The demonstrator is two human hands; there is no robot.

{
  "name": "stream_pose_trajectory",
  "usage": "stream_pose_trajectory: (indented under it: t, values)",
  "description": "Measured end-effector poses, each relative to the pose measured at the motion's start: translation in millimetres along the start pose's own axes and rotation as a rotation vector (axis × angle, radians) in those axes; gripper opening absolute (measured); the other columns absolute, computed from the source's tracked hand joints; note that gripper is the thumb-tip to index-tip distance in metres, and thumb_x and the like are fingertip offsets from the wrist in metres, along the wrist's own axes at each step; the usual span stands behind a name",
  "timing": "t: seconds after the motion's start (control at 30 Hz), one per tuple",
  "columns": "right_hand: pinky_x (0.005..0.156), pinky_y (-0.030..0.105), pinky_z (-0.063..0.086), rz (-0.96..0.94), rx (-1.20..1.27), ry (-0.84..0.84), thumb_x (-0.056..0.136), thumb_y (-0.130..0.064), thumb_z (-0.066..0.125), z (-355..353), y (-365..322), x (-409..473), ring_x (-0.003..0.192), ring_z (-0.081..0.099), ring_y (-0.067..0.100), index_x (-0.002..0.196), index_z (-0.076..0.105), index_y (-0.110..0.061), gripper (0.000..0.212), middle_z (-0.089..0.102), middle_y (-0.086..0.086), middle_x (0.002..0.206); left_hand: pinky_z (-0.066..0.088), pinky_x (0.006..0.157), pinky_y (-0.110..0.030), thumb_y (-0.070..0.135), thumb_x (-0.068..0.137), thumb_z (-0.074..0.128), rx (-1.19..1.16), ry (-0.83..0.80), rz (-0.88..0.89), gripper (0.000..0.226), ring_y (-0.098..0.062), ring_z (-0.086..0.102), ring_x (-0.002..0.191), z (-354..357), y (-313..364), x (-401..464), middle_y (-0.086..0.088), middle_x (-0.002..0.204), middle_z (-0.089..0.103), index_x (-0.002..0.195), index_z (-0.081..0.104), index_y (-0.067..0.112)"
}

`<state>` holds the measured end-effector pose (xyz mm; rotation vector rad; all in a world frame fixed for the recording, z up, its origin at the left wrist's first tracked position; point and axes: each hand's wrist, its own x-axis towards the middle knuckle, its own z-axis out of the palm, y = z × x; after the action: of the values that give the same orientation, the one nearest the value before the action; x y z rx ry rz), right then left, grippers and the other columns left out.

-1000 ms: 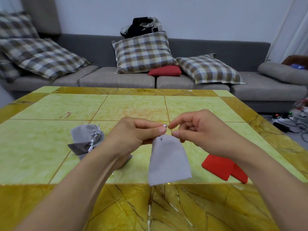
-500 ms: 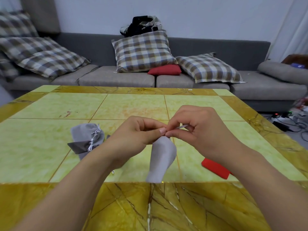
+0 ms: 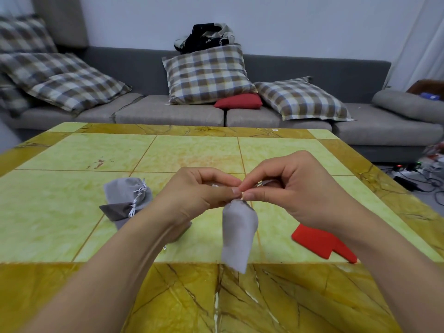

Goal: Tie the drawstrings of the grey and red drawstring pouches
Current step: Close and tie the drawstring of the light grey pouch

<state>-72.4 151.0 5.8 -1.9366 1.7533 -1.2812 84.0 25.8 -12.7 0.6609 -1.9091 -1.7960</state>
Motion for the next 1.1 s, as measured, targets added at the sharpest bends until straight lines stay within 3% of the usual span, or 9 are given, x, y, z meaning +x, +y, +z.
stream_pose_trajectory:
  t: [0.13, 0.2, 0.27, 0.4, 0.5, 0.63, 0.83, 1.0, 1.1]
  values:
    - [0.054, 0.028, 0.047, -0.033, -0.027, 0.018, 0.075, -0.009, 0.083, 5, -1, 0, 0.055, 0.057, 0.021, 0.083, 0.081, -0.016, 0.011, 0.073, -0.005, 0.072, 0.05, 0.1, -0.046, 0.009, 0.076, 0.08, 0.122, -0.09, 0.039, 0.03, -0.042, 0.065, 0.102, 3, 1, -4, -0.012, 0.085, 0.077, 0.104, 0.07, 0.014]
    - [0.053, 0.035, 0.046, -0.049, -0.035, 0.033, 0.073, -0.011, 0.084, 6, 0, 1, 0.056, 0.056, 0.027, 0.081, 0.081, -0.016, 0.01, 0.072, -0.004, 0.074, 0.044, 0.105, -0.052, 0.013, 0.074, 0.082, 0.133, -0.145, 0.052, 0.033, -0.045, 0.062, 0.104, 5, 3, -6, -0.011, 0.085, 0.077, 0.105, 0.071, 0.018]
    - [0.053, 0.035, 0.045, -0.014, 0.011, 0.053, 0.073, -0.012, 0.085, 4, 1, 1, 0.057, 0.055, 0.028, 0.079, 0.08, -0.015, 0.008, 0.072, 0.002, 0.073, 0.044, 0.106, -0.05, 0.014, 0.072, 0.082, 0.122, -0.179, 0.061, 0.049, -0.036, 0.068, 0.1, 6, 5, -7, -0.009, 0.084, 0.077, 0.117, 0.065, 0.021]
    - [0.055, 0.023, 0.044, 0.121, 0.224, 0.006, 0.071, -0.013, 0.083, 1, 2, 1, 0.056, 0.053, 0.014, 0.079, 0.078, -0.009, 0.01, 0.071, 0.014, 0.07, 0.052, 0.096, -0.037, 0.014, 0.069, 0.08, 0.079, -0.218, 0.119, 0.068, -0.027, 0.07, 0.088, 8, 5, -8, -0.009, 0.083, 0.076, 0.131, 0.053, 0.024]
    - [0.055, 0.025, 0.042, 0.213, 0.4, 0.017, 0.066, -0.018, 0.081, 1, 5, 1, 0.06, 0.055, 0.018, 0.078, 0.077, -0.008, 0.016, 0.069, 0.008, 0.068, 0.055, 0.086, -0.032, 0.01, 0.069, 0.079, 0.017, -0.21, 0.17, 0.065, -0.023, 0.069, 0.083, 11, 6, -8, -0.011, 0.082, 0.076, 0.128, 0.054, 0.022]
    - [0.063, 0.034, 0.035, 0.336, 0.607, 0.04, 0.062, -0.027, 0.082, 7, 9, 1, 0.075, 0.046, 0.032, 0.074, 0.075, -0.013, 0.019, 0.064, 0.015, 0.073, 0.052, 0.072, -0.021, 0.005, 0.071, 0.076, -0.026, -0.181, 0.228, 0.056, -0.016, 0.069, 0.073, 13, 8, -8, -0.006, 0.076, 0.074, 0.122, 0.057, 0.018]
    - [0.049, 0.018, 0.051, 0.439, 0.875, 0.029, 0.072, -0.013, 0.067, 9, 4, 1, 0.055, 0.066, 0.014, 0.065, 0.072, -0.013, 0.009, 0.068, 0.004, 0.064, 0.055, 0.078, -0.026, 0.008, 0.073, 0.074, -0.123, -0.167, 0.275, 0.046, -0.019, 0.07, 0.08, 17, 6, -8, -0.011, 0.084, 0.075, 0.116, 0.06, 0.015]
    - [0.049, 0.015, 0.048, 0.39, 0.818, 0.061, 0.07, -0.011, 0.069, 6, 5, 1, 0.055, 0.064, 0.009, 0.076, 0.071, -0.007, 0.008, 0.069, 0.003, 0.065, 0.054, 0.075, -0.024, 0.009, 0.075, 0.073, -0.124, -0.16, 0.28, 0.041, -0.019, 0.07, 0.08, 16, 5, -8, -0.008, 0.082, 0.075, 0.114, 0.061, 0.012]
    - [0.062, 0.027, 0.043, 0.348, 0.706, 0.091, 0.063, -0.023, 0.078, 7, 8, 2, 0.066, 0.06, 0.018, 0.073, 0.076, -0.017, 0.011, 0.07, 0.003, 0.07, 0.055, 0.077, -0.025, 0.008, 0.076, 0.072, -0.112, -0.16, 0.294, 0.041, -0.016, 0.069, 0.078, 14, 6, -8, -0.005, 0.079, 0.074, 0.115, 0.061, 0.013]
